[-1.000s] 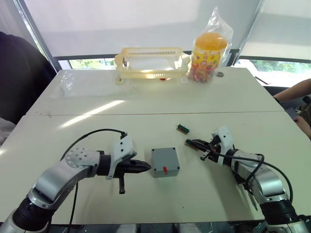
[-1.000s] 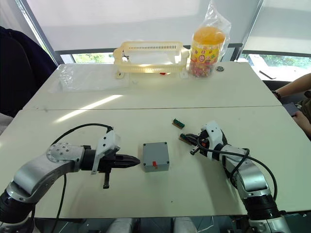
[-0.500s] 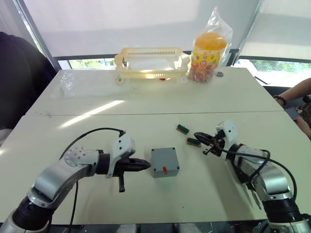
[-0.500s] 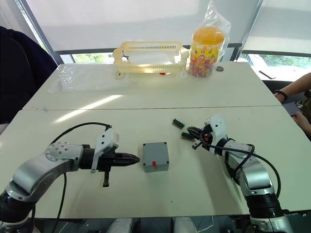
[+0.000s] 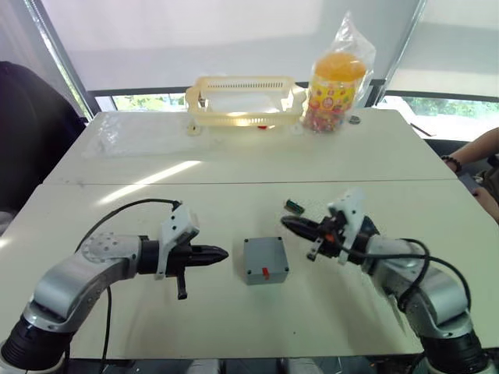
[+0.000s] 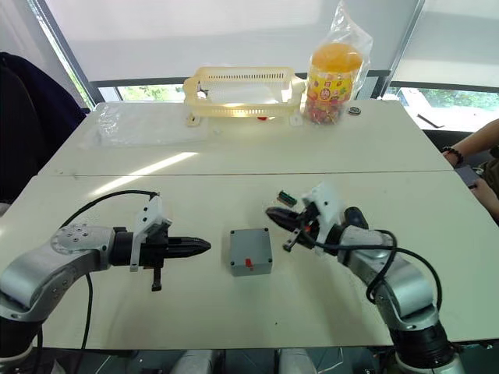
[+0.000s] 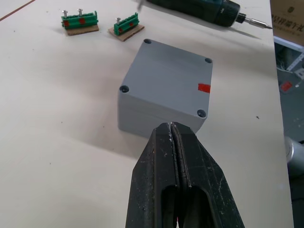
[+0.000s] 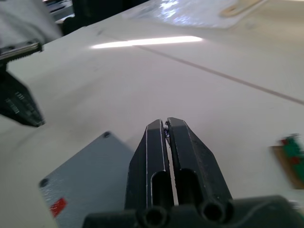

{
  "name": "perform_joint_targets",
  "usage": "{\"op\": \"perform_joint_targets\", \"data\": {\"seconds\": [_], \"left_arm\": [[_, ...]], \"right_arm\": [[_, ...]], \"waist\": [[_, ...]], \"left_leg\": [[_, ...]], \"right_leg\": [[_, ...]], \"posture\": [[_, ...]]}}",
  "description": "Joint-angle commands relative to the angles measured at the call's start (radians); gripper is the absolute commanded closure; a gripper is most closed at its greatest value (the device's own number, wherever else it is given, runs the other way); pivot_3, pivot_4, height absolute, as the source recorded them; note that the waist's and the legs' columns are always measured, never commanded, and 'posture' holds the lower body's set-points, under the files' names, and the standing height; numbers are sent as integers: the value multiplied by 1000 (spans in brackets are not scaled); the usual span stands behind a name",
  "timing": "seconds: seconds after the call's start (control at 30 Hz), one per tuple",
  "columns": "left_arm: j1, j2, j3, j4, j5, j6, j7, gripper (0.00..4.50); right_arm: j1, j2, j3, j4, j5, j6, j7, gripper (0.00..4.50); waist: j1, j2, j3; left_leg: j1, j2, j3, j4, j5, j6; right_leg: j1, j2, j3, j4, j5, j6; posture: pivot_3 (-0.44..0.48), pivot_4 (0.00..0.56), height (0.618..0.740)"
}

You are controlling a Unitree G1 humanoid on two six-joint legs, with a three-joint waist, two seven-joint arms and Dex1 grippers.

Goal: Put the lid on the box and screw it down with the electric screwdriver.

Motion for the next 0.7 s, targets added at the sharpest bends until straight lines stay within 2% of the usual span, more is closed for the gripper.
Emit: {"op": "perform_joint_targets", "data": {"seconds": [0.03,0.7], "left_arm": [[-10,7,18,-15,4,-12,8,4500],[-6,-5,-19,-16,38,-34,40,4500]], "right_arm": [[-4,-7,6,-14,-18,-32,11,4463],[8,-30,20,39,-75,-77,69,4463]], "waist": [[-1,0,0],[-1,0,0]], "left_leg": [[0,0,0,0,0,0],[0,0,0,0,0,0]], "right_leg": [[0,0,0,0,0,0],[0,0,0,0,1,1]], "posture": [[0,150,740],[0,150,740]]}}
